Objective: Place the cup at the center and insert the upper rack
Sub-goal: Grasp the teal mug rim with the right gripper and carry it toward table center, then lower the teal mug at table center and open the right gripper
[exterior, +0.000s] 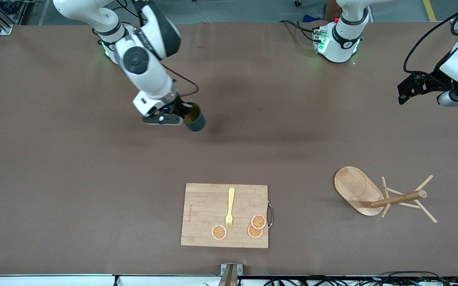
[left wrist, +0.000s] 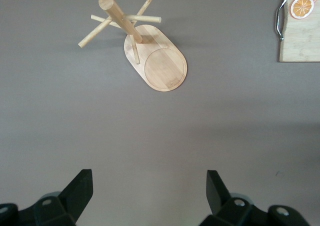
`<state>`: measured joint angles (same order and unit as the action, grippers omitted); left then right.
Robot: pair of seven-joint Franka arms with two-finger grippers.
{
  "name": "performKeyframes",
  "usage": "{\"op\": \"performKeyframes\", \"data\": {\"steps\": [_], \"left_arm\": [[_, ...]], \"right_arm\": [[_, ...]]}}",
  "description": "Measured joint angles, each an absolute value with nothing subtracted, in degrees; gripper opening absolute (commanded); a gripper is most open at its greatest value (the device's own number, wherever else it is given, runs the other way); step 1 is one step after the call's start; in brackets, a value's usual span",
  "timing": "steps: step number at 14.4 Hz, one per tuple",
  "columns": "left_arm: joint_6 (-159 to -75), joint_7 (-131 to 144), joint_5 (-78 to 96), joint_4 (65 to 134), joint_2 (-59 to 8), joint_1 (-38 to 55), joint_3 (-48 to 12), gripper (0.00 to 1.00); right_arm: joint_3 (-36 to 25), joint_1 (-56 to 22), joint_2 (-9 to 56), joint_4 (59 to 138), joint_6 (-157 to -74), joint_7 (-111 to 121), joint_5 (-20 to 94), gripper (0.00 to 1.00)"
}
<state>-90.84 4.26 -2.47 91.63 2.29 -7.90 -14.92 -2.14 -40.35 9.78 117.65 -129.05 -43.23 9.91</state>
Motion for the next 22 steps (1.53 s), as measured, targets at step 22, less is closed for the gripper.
{"op": "performKeyframes", "data": {"steps": [22], "left_arm": [[-91.9,9.0,-2.5,91.6,1.7,-9.0,-14.3,1.0]], "right_arm": [[-2.5,-52.5,37.6,91.1,-129.1,-50.0,5.2,0.0]]}}
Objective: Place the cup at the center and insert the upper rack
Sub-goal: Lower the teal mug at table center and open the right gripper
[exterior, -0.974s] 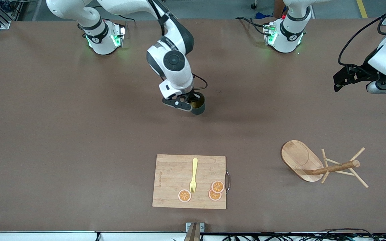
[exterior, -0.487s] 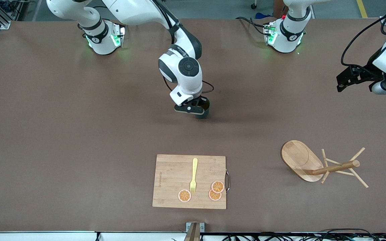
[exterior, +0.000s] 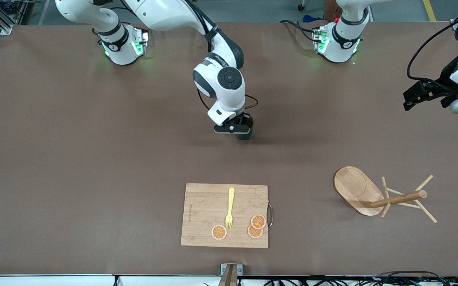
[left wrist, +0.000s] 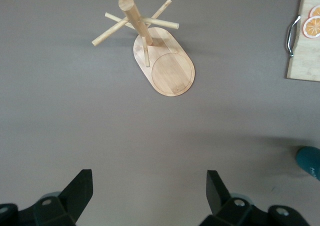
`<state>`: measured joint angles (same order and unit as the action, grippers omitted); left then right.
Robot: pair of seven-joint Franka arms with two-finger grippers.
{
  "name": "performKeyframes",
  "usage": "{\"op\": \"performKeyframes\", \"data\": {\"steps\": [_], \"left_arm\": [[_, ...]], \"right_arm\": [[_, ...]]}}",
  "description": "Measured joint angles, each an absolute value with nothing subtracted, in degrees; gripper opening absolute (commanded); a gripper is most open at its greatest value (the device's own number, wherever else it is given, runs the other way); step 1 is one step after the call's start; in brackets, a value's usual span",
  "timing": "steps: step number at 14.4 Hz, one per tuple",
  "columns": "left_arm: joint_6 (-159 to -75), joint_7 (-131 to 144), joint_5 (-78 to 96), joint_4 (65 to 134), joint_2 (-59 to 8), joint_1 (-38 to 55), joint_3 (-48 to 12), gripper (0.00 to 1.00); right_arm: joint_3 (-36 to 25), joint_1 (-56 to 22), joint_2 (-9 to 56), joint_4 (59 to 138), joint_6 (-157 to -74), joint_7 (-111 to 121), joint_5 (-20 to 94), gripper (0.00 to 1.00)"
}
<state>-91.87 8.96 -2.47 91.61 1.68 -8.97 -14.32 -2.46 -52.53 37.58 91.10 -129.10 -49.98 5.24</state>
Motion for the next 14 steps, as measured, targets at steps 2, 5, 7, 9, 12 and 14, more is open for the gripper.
{"op": "performKeyframes", "data": {"steps": [2,5,7,9,12,14], "left_arm": [[-91.9,9.3,-2.5,91.6,1.7,-9.0,-14.3,1.0],[-91.9,9.3,-2.5,91.6,1.7,-9.0,-14.3,1.0],[-91.9,9.3,-2.5,91.6,1.7,-9.0,-14.3,1.0],[-91.9,9.3,-2.5,91.6,1.6,-8.9,-14.4,1.0],[-91.9,9.3,-2.5,91.6,1.4,-8.7,-14.9,1.0],[-91.9,9.3,-2.5,91.6,1.2,-7.8,-15.3,1.0]], "right_arm": [[-2.5,-52.8,38.2,90.8,-129.1,-50.0,5.2,0.0],[-2.5,-53.4,39.1,90.1,-129.1,-51.3,5.2,0.0],[-2.5,-53.6,39.5,89.4,-129.0,-51.5,5.2,0.15],[-2.6,-53.6,39.6,89.2,-129.0,-51.5,5.2,0.99],[-2.9,-53.6,39.7,89.0,-128.9,-51.5,5.2,1.0],[-3.0,-53.6,39.8,88.6,-128.9,-51.5,5.2,1.0]]}}
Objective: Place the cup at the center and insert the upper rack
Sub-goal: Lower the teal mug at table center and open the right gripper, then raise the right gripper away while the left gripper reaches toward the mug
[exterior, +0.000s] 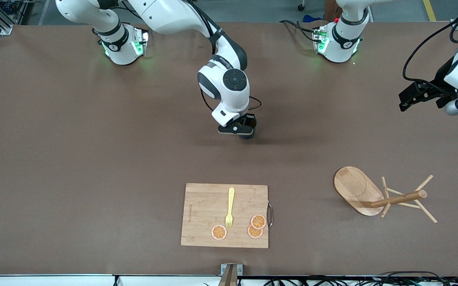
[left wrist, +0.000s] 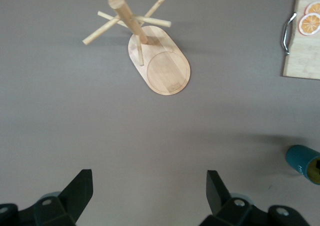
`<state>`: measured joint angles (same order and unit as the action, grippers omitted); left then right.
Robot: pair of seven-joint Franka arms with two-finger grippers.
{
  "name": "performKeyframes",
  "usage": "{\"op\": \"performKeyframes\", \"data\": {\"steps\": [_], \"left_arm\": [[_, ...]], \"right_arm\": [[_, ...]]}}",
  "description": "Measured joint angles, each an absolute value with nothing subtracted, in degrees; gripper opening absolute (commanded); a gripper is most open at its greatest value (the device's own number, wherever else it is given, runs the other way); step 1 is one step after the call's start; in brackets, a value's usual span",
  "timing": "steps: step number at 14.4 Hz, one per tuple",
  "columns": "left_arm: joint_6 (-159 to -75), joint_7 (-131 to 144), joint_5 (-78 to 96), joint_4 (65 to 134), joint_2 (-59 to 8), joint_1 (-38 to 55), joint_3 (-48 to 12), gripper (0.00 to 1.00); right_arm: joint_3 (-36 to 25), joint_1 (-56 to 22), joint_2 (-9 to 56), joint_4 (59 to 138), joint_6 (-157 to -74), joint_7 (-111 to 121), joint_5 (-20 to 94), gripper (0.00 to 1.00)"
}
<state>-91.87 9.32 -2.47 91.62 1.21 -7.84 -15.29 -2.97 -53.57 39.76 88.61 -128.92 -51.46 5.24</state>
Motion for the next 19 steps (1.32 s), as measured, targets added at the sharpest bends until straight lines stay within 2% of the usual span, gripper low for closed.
{"op": "performKeyframes", "data": {"steps": [4,9,12,16,19], "left_arm": [[-92.9,9.8,-2.4,91.7,-0.5,-4.6,-18.4,1.0],[-99.7,20.9,-2.4,92.0,-7.9,2.2,-22.9,1.0],[-101.9,27.3,-2.5,92.2,-11.6,6.8,-23.1,1.0],[-105.0,38.0,-2.5,94.4,-12.3,9.1,-23.1,1.0],[-106.8,50.4,-6.1,95.5,-13.1,16.1,-23.2,1.0]], "right_arm": [[-3.2,-53.5,39.7,84.1,-123.7,-51.5,5.3,1.0],[-4.0,-49.7,37.3,80.7,-114.7,-44.9,5.5,1.0],[-4.4,-42.7,31.4,82.9,-109.4,-34.2,5.6,1.0],[-4.9,-31.1,20.0,92.3,-104.8,-18.1,5.6,1.0],[-5.1,-22.1,13.7,95.2,-98.7,-11.6,5.5,1.0]]}}
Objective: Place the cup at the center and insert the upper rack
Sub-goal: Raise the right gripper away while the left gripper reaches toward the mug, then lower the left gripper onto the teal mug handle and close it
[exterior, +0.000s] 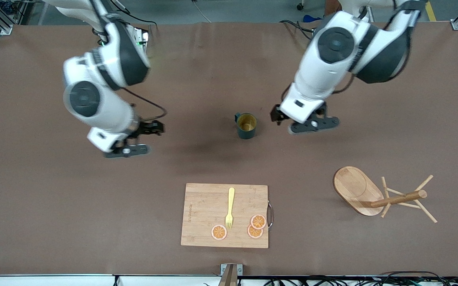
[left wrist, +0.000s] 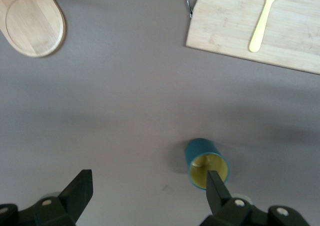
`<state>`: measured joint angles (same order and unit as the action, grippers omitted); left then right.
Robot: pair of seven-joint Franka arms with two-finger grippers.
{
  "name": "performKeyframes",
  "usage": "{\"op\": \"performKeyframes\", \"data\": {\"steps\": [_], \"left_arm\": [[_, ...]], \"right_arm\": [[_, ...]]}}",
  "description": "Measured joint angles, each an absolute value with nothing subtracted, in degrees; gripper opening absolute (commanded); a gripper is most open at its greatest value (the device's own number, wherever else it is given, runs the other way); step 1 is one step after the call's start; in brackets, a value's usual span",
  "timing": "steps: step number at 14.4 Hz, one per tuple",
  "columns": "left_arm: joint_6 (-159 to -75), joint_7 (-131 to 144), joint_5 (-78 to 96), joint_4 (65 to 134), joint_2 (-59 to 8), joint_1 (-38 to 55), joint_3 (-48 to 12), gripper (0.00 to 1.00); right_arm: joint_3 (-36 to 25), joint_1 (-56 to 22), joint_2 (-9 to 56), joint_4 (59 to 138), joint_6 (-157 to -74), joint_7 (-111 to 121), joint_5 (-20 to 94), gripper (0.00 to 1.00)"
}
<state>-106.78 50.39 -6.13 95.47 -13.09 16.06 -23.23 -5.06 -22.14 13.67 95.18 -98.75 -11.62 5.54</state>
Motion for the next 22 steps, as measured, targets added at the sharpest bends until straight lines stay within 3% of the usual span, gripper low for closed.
{"op": "performKeyframes", "data": {"steps": [5,13,16,20,22], "left_arm": [[-109.0,76.6,-15.0,95.7,-18.6,28.7,-23.4,1.0],[-110.3,108.0,-30.2,93.7,-33.6,46.2,-20.7,1.0],[-110.3,114.9,-31.5,93.3,-36.3,53.3,-14.8,1.0],[-110.3,122.5,-31.5,92.9,-40.5,69.1,0.1,0.95],[-110.3,126.8,-31.5,91.4,-43.2,73.9,4.6,0.93]], "right_arm": [[-5.2,-10.7,9.1,94.2,-91.2,-9.0,2.3,1.0],[-5.2,1.7,9.0,86.5,-87.3,-0.2,1.1,1.0],[-4.9,2.0,9.0,85.1,-86.8,-0.1,1.1,1.0],[-4.3,1.9,9.0,83.7,-86.4,-0.2,1.1,1.0],[-4.0,1.6,9.1,83.7,-86.1,-0.2,1.1,1.0]]}}
